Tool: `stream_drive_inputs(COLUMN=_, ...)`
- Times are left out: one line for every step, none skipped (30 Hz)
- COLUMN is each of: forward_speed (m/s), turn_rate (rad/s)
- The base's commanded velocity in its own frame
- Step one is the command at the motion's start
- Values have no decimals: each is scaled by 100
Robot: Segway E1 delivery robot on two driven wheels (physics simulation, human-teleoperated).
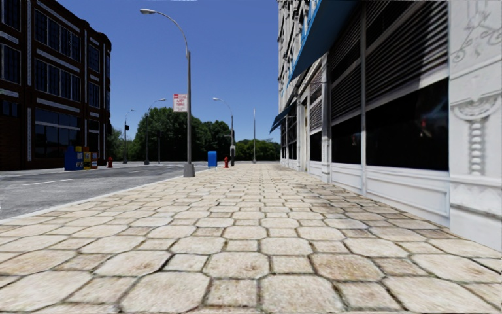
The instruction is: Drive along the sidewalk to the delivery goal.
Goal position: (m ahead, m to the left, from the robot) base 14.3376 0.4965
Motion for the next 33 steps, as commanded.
stream_drive_inputs(forward_speed=200, turn_rate=40)
stream_drive_inputs(forward_speed=200, turn_rate=41)
stream_drive_inputs(forward_speed=200, turn_rate=41)
stream_drive_inputs(forward_speed=200, turn_rate=41)
stream_drive_inputs(forward_speed=200, turn_rate=43)
stream_drive_inputs(forward_speed=200, turn_rate=43)
stream_drive_inputs(forward_speed=200, turn_rate=43)
stream_drive_inputs(forward_speed=200, turn_rate=44)
stream_drive_inputs(forward_speed=200, turn_rate=44)
stream_drive_inputs(forward_speed=200, turn_rate=44)
stream_drive_inputs(forward_speed=200, turn_rate=44)
stream_drive_inputs(forward_speed=200, turn_rate=44)
stream_drive_inputs(forward_speed=200, turn_rate=44)
stream_drive_inputs(forward_speed=200, turn_rate=44)
stream_drive_inputs(forward_speed=200, turn_rate=44)
stream_drive_inputs(forward_speed=200, turn_rate=35)
stream_drive_inputs(forward_speed=200, turn_rate=35)
stream_drive_inputs(forward_speed=200, turn_rate=0)
stream_drive_inputs(forward_speed=200, turn_rate=0)
stream_drive_inputs(forward_speed=200, turn_rate=0)
stream_drive_inputs(forward_speed=200, turn_rate=0)
stream_drive_inputs(forward_speed=200, turn_rate=0)
stream_drive_inputs(forward_speed=200, turn_rate=0)
stream_drive_inputs(forward_speed=200, turn_rate=0)
stream_drive_inputs(forward_speed=200, turn_rate=0)
stream_drive_inputs(forward_speed=200, turn_rate=0)
stream_drive_inputs(forward_speed=200, turn_rate=0)
stream_drive_inputs(forward_speed=200, turn_rate=0)
stream_drive_inputs(forward_speed=200, turn_rate=0)
stream_drive_inputs(forward_speed=200, turn_rate=0)
stream_drive_inputs(forward_speed=200, turn_rate=0)
stream_drive_inputs(forward_speed=200, turn_rate=0)
stream_drive_inputs(forward_speed=200, turn_rate=0)
